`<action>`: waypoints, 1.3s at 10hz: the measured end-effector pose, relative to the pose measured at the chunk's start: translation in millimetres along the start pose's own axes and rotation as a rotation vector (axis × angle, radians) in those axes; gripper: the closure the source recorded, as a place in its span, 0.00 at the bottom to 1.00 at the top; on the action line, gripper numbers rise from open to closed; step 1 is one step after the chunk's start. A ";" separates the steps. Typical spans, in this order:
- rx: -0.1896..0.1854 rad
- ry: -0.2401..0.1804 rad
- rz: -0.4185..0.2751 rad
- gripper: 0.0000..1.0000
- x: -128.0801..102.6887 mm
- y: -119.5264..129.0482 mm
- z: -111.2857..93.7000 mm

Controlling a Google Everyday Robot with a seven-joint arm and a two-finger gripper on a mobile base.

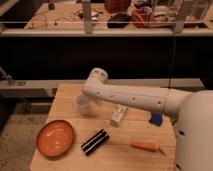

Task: Pick up the ceramic cup

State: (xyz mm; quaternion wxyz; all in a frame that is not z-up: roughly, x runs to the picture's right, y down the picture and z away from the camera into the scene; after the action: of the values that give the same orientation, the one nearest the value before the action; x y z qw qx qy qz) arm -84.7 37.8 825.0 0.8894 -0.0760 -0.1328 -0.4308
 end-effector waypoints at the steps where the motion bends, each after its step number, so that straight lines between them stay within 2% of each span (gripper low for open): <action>1: 0.003 -0.004 -0.007 0.20 -2.3 -2.7 1.9; 5: 0.008 -0.018 -0.033 0.20 -7.6 -5.7 11.5; 6: 0.010 -0.021 -0.038 0.24 -8.7 -6.4 13.7; 9: 0.014 -0.025 -0.051 0.51 -9.4 -8.1 14.4; 10: 0.013 -0.028 -0.059 0.64 -9.7 -8.8 15.6; 12: 0.015 -0.033 -0.068 0.80 -11.8 -11.1 16.9; 13: 0.017 -0.035 -0.072 0.91 -13.1 -12.9 17.4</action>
State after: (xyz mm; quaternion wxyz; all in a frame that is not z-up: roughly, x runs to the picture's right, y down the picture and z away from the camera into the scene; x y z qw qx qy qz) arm -105.6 44.0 837.9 0.8715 -0.0711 -0.1548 -0.4598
